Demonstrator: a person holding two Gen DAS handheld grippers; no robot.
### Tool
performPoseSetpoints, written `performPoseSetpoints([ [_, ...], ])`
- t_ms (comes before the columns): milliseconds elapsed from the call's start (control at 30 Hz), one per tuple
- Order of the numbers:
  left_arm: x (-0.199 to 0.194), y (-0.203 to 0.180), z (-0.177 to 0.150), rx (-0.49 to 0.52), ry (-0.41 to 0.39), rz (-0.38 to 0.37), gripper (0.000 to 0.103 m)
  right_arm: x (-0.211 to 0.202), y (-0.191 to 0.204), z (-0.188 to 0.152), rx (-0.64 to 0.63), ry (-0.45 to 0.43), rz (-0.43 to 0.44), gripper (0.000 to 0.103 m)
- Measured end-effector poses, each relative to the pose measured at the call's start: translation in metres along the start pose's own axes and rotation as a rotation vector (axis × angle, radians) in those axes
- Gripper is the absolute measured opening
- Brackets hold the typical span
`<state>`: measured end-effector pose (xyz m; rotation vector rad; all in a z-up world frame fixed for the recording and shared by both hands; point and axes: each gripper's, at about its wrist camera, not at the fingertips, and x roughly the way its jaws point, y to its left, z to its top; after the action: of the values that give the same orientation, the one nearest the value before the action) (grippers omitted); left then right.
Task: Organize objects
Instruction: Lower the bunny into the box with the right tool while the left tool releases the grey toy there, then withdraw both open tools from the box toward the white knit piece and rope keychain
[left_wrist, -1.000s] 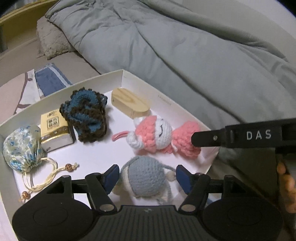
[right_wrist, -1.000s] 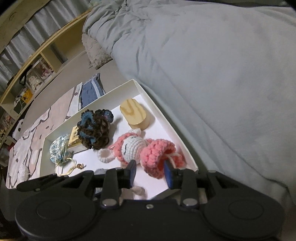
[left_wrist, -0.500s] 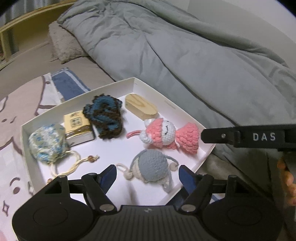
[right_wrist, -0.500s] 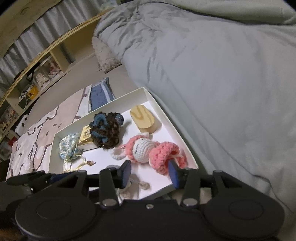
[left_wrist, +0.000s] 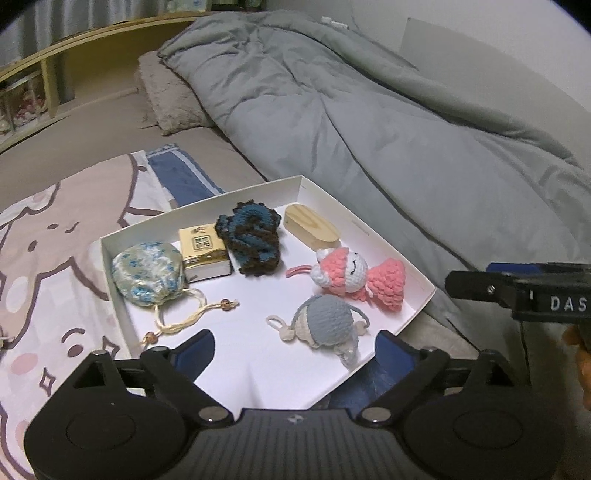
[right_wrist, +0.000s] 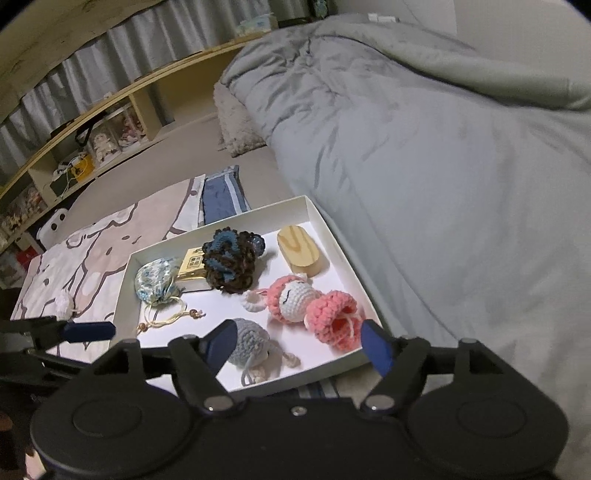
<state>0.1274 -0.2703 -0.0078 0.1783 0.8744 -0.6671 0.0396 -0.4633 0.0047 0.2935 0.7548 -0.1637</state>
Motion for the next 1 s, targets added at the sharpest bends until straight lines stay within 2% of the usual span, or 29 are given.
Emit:
performPoseSetpoints([
  [300, -0.030, 0.012, -0.008, -0.038, -0.042, 0.010, 0.103, -0.022, 0.011, -0.010, -0.057, -0.026, -0.011, 0.086],
  [700, -0.060, 0.027, -0.023, -0.075, -0.099, 0.022, 0.103, -0.043, 0.020, -0.025, -0.087, -0.078, -0.035, 0.103],
  [1000, -0.072, 0.040, -0.034, -0.090, -0.131, 0.026, 0.103, -0.046, 0.025, -0.032, -0.095, -0.097, -0.045, 0.103],
])
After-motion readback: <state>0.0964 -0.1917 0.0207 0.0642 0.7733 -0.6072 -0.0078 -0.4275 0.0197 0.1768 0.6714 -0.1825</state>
